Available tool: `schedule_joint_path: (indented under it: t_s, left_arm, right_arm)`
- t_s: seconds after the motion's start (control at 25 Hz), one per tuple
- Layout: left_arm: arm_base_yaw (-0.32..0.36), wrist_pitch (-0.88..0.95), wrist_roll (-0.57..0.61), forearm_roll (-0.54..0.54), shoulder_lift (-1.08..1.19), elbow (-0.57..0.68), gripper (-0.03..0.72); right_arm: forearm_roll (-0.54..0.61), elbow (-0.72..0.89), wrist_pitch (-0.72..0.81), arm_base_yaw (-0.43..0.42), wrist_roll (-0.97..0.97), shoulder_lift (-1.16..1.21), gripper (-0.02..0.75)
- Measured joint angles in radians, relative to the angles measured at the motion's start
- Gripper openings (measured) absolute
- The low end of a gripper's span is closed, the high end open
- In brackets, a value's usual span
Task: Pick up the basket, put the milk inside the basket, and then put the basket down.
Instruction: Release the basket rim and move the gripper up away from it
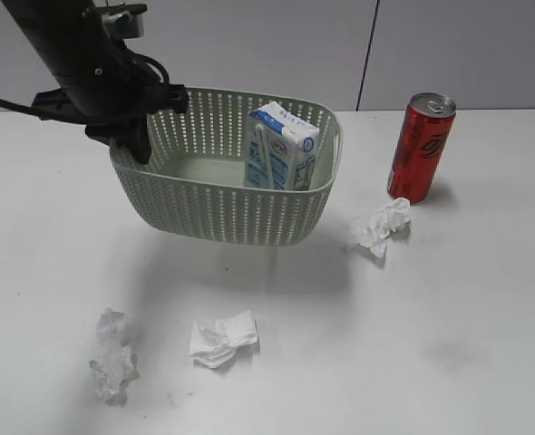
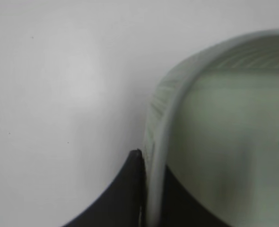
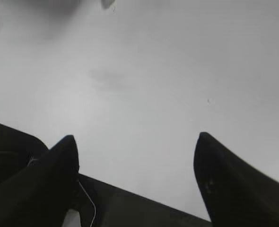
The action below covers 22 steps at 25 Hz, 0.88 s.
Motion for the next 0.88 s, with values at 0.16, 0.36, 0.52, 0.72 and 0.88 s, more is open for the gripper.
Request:
schedule_joint_path:
  t_s: [0.16,0.36,0.52,0.72,0.88]
  left_arm:
    - [0.000,0.000,0.000,-0.002,0.000,0.000,-0.015]
    - [0.000,0.000,0.000,-0.003,0.000,0.000,-0.015]
    - [0.000,0.001,0.000,-0.003,0.000,0.000,-0.015]
    - [0.000,0.000,0.000,-0.004,0.000,0.000,-0.015]
    - [0.000,0.000,0.000,-0.004,0.000,0.000,-0.015]
  right_arm:
    - [0.000,0.083,-0.004,0.000,0.000,-0.165,0.574]
    - [0.000,0.093,-0.004,0.000,0.000,-0.216,0.574]
    - [0.000,0.094,-0.005,0.000,0.000,-0.216,0.574]
    - [0.000,0.094,-0.005,0.000,0.001,-0.220,0.574]
    - [0.000,0.096,-0.006,-0.019,0.001,-0.280,0.572]
